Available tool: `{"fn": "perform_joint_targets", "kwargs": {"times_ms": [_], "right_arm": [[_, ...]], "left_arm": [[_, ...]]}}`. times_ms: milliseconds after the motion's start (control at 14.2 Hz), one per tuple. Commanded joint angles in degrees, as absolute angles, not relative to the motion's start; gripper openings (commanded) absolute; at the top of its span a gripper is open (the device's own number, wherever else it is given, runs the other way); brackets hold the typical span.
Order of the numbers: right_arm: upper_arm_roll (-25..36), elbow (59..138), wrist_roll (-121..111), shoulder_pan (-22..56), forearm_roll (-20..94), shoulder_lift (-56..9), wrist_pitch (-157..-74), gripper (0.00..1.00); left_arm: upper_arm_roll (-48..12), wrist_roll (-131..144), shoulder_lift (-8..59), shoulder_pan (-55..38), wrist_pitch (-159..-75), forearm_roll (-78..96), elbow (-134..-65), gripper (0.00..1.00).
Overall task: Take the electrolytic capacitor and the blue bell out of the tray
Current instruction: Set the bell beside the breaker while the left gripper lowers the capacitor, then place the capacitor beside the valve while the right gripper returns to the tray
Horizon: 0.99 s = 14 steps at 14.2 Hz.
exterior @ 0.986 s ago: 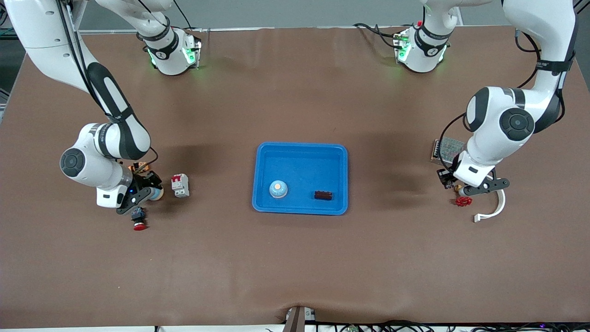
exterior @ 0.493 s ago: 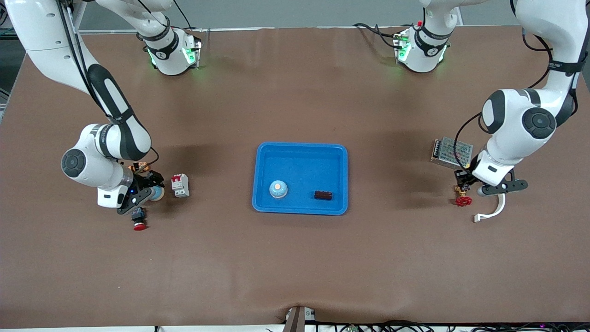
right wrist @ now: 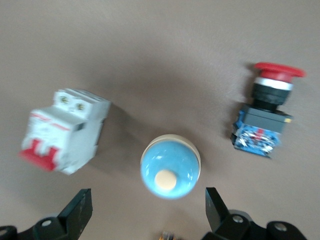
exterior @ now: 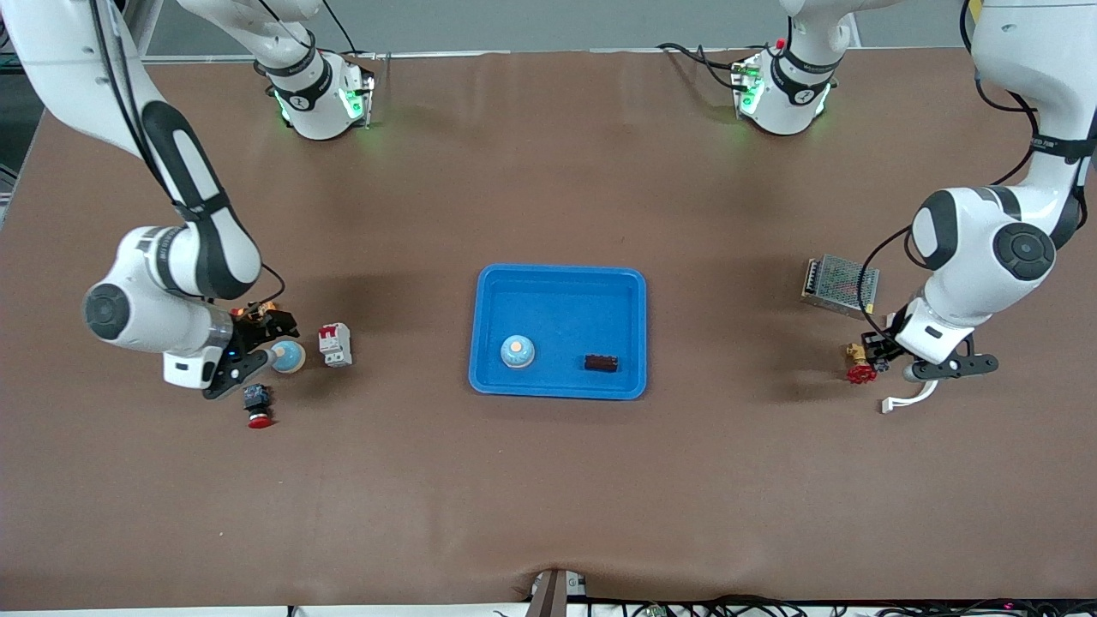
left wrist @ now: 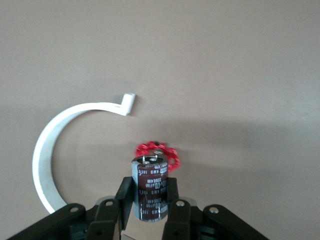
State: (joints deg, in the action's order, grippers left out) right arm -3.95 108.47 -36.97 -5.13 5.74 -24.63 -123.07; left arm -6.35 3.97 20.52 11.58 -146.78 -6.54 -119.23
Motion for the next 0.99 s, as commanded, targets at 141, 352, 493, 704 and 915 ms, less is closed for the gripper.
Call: {"fn": "perform_joint_targets", "kwargs": {"times_ms": [141,352,493,704,915], "right_arm": [[-4.31,93.02,-26.49,-3.70,6.15,-23.12,-105.23,1.00],[-4.31,85.80,-11.93,1.48,6.06,-23.12,-99.07,1.00],[-4.39,83.33,0.20,5.78,6.06,-23.12,-98.79,1.00],[-4.39,81.56,12.27,10.45,6.68,-23.20,-98.96,1.00],[-4.39,81.47,22.20,14.40,6.50,-23.64,-99.93,1.00]], "left_arm": [[-6.42,0.79,23.90,13.80,-148.09,-7.65,-115.67,0.00],[-6.59,0.09,25.66,16.08,-148.80,-10.19,-114.35,0.00],[-6.59,-0.35,27.50,16.52,-148.80,-10.02,-113.12,0.00],[-6.59,-0.88,29.70,17.84,-148.89,-10.11,-112.85,0.00],[-6.59,-0.88,30.41,18.37,-148.89,-9.93,-113.11,0.00]]}}
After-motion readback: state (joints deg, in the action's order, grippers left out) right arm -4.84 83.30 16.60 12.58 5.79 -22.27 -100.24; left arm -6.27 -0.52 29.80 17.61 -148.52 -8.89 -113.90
